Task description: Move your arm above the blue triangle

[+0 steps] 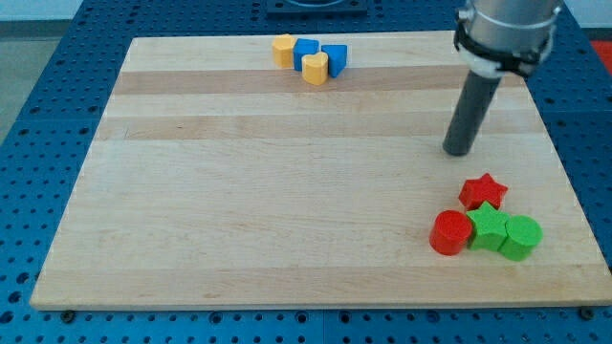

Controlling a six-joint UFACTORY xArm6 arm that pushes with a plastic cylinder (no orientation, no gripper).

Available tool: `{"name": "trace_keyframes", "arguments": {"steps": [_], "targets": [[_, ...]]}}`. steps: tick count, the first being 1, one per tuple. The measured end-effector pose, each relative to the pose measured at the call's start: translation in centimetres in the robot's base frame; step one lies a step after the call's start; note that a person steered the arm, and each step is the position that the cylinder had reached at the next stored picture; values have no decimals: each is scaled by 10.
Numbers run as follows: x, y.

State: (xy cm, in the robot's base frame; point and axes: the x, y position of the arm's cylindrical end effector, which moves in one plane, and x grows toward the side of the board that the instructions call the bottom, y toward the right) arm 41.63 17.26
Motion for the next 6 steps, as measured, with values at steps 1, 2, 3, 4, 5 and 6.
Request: {"name": "trace_keyframes", "arguments": {"steps": [1, 2, 3, 4, 5, 6], "targets": [[-49, 0], [-93, -3], [-136, -18], [-175, -42], [-205, -67], [-214, -100]]}}
